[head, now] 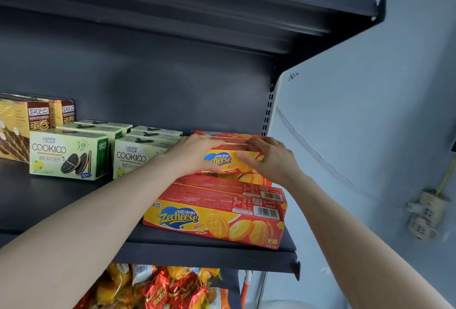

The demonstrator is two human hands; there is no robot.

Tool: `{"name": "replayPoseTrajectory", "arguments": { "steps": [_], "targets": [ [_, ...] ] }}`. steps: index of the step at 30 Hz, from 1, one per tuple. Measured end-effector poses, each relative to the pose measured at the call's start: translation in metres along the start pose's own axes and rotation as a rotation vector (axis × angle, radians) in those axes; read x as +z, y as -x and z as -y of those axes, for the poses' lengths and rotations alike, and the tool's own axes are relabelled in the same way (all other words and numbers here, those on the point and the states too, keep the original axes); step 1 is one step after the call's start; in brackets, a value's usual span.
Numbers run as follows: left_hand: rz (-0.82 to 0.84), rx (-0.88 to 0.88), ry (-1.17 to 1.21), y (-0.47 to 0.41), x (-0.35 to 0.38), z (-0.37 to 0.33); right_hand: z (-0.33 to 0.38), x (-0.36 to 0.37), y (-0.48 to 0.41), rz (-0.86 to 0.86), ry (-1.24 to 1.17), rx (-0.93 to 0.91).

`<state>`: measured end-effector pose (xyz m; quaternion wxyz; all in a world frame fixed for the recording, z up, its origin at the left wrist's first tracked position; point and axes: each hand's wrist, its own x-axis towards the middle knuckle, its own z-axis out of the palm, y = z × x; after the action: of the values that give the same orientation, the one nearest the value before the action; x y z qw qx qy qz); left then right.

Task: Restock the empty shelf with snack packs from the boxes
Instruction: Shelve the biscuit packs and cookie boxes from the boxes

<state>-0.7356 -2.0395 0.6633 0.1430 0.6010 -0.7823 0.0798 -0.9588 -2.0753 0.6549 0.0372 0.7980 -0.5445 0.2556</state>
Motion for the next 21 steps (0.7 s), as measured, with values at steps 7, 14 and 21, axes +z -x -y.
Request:
{"name": "replayPoseTrajectory", "arguments": {
  "steps": [7,14,21],
  "targets": [
    [0.309,-0.238,0.17,-0.022,-0.009,0.023,-0.014,0.0,-0.053,0.176,-0.022,0.236],
    [0.259,-0.082,0.255,-0.039,0.003,0.027,-0.018,0.004,-0.082,0.287,-0.043,0.179],
    [0.259,-0.073,0.245,-0.039,-0.006,0.023,-0.018,0.003,-0.09,0.277,-0.04,0.163]
  ]
}}
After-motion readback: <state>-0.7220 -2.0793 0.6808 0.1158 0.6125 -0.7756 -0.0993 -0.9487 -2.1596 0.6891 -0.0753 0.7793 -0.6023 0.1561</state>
